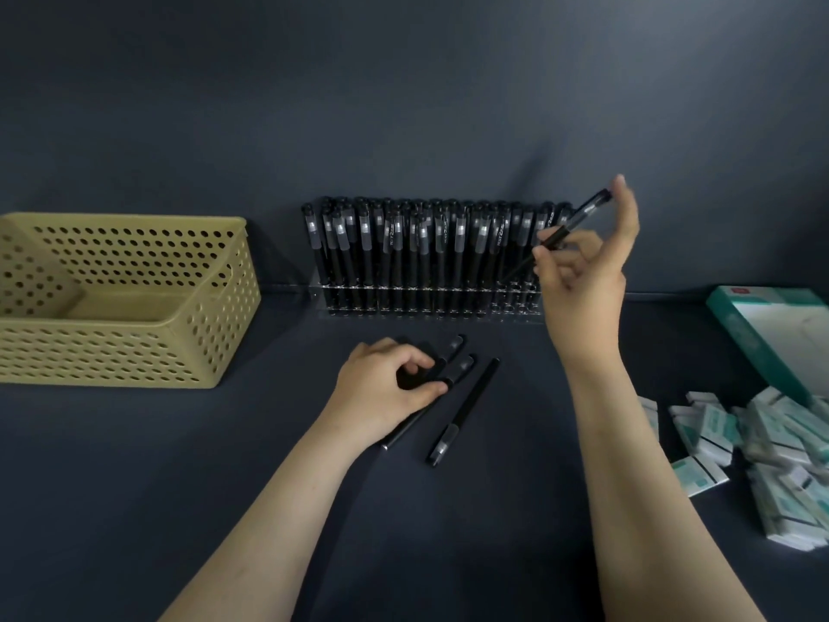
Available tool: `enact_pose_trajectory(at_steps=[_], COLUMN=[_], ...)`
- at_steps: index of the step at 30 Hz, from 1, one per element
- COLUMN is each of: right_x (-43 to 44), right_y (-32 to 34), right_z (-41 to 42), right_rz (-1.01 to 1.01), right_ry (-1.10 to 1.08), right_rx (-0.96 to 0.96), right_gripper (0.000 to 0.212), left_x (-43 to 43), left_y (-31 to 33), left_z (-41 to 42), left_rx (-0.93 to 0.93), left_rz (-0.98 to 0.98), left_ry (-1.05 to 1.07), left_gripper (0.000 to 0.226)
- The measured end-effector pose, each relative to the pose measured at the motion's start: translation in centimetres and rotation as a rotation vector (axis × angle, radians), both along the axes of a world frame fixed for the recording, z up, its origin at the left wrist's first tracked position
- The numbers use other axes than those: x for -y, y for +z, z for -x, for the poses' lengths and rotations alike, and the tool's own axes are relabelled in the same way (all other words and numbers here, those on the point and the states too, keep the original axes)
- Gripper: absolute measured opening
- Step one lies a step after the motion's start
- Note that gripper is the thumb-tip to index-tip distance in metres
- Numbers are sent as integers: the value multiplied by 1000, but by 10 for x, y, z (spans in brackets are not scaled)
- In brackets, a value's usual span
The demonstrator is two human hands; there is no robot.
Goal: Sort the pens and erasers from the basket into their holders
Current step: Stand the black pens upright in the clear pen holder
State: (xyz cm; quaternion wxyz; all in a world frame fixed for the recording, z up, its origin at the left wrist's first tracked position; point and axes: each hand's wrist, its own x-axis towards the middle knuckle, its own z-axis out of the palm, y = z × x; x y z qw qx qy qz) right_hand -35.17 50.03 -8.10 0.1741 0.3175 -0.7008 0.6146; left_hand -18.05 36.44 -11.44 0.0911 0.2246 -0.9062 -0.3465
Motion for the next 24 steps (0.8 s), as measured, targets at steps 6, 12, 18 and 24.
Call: enact_pose_trajectory(at_steps=[6, 12, 18, 24], right_x=[5, 9, 10, 9], right_y=[-5, -8, -10, -8], right_z=[2, 5, 10, 5], right_rz=[-90, -181, -154, -227], right_ry=[3, 4, -6, 54], right_rx=[-72, -88, -118, -105], right_gripper=[75, 66, 46, 51], left_x=[-8, -13, -11, -9], left_y=[-5, -2, 1, 7], left_z=[2, 4, 3, 3], left_rx=[-49, -64, -75, -248], left_rz=[11, -88, -166, -399], left_ry=[22, 18, 49, 155], left_gripper=[17, 18, 20, 12])
